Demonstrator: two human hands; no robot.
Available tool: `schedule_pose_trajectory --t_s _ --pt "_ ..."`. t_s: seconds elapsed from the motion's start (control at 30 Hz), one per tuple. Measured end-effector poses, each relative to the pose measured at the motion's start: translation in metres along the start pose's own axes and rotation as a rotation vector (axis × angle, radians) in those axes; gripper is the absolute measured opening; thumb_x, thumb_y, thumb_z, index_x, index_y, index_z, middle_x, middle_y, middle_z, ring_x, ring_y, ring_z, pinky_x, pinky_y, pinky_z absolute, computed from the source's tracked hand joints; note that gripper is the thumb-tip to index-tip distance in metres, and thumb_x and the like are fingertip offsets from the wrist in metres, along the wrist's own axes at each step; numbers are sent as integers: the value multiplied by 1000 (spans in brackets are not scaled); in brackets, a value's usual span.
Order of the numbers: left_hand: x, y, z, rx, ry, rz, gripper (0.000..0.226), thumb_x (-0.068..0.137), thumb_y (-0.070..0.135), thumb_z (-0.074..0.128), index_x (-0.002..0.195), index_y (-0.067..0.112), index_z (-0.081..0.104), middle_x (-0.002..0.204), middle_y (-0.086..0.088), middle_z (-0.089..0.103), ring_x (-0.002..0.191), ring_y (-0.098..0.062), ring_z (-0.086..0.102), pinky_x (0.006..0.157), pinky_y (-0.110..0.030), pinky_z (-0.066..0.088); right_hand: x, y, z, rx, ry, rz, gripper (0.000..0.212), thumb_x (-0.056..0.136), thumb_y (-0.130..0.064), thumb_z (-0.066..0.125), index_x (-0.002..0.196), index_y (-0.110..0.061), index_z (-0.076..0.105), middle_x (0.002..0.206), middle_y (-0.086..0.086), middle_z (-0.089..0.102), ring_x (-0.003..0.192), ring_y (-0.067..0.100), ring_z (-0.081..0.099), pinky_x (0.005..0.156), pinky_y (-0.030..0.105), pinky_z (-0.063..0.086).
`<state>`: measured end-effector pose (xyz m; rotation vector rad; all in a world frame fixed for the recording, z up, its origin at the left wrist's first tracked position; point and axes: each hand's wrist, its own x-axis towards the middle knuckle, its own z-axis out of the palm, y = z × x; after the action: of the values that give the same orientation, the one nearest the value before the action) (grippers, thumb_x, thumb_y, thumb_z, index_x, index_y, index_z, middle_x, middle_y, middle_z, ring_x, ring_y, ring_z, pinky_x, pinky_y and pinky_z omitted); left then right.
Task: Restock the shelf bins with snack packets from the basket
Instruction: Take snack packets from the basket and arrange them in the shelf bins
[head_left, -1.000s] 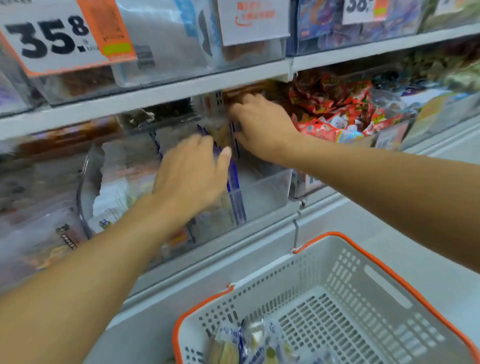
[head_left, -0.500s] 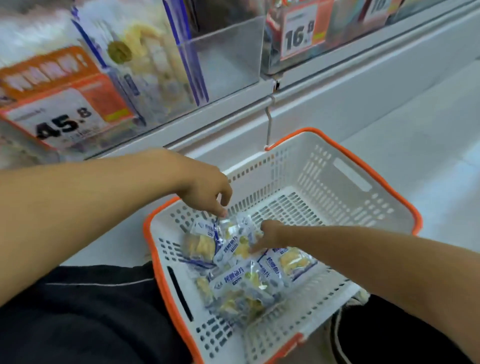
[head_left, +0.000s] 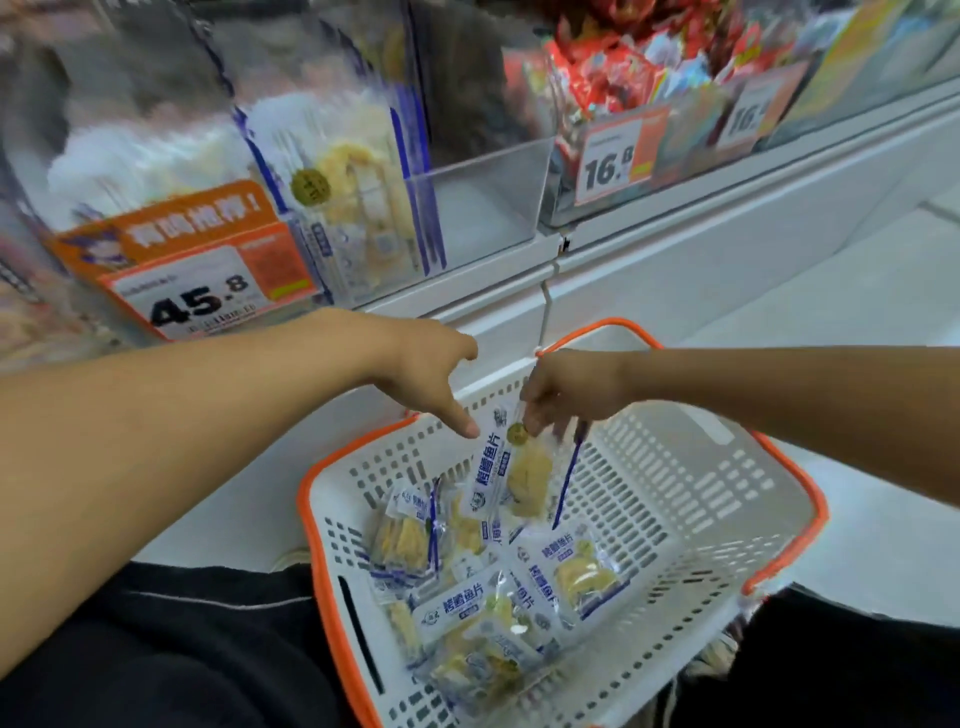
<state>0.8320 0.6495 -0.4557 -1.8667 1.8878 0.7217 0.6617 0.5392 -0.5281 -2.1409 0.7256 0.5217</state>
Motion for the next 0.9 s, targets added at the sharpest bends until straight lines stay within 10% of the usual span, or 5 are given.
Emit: schedule_pose_trajectory --t_s 0.13,0.23,0.43,0.57,0.9 --pt "-13 9 -22 -638 334 159 25 73 34 86 81 17 69 71 2 71 67 -18 66 62 -27 54 -80 -58 -85 113 380 -267 9 99 -9 58 96 -3 64 85 5 69 80 26 73 57 44 62" --pt "-26 16 -43 -777 699 156 27 76 27 84 60 16 65 53 1 66 46 -6 57 48 -20 43 -111 -81 -120 37 600 -441 9 87 -7 74 91 -10 66 83 6 69 72 14 71 52 31 59" --pt "-62 8 -82 -313 1536 29 42 88 42 69 124 21 62 112 4 68 98 -9 58 80 -21 44 -109 -107 -162 -136 1113 -639 17 80 -18 82 84 -4 72 80 4 72 71 11 68 63 29 56" --pt "-68 -14 -85 31 1267 -419 71 96 57 26 149 11 34 150 -9 41 139 -27 36 110 -42 31 -77 -120 -175 -305 1274 -630 18 83 -30 73 87 -14 68 83 1 71 78 23 66 70 40 52" --pt "-58 -19 -84 308 927 -578 41 106 35 21 127 12 46 129 -10 55 114 -28 55 77 -36 40 31 -171 -211 -944 1063 -93 23 92 -11 61 115 -12 65 114 11 67 103 34 63 74 35 46"
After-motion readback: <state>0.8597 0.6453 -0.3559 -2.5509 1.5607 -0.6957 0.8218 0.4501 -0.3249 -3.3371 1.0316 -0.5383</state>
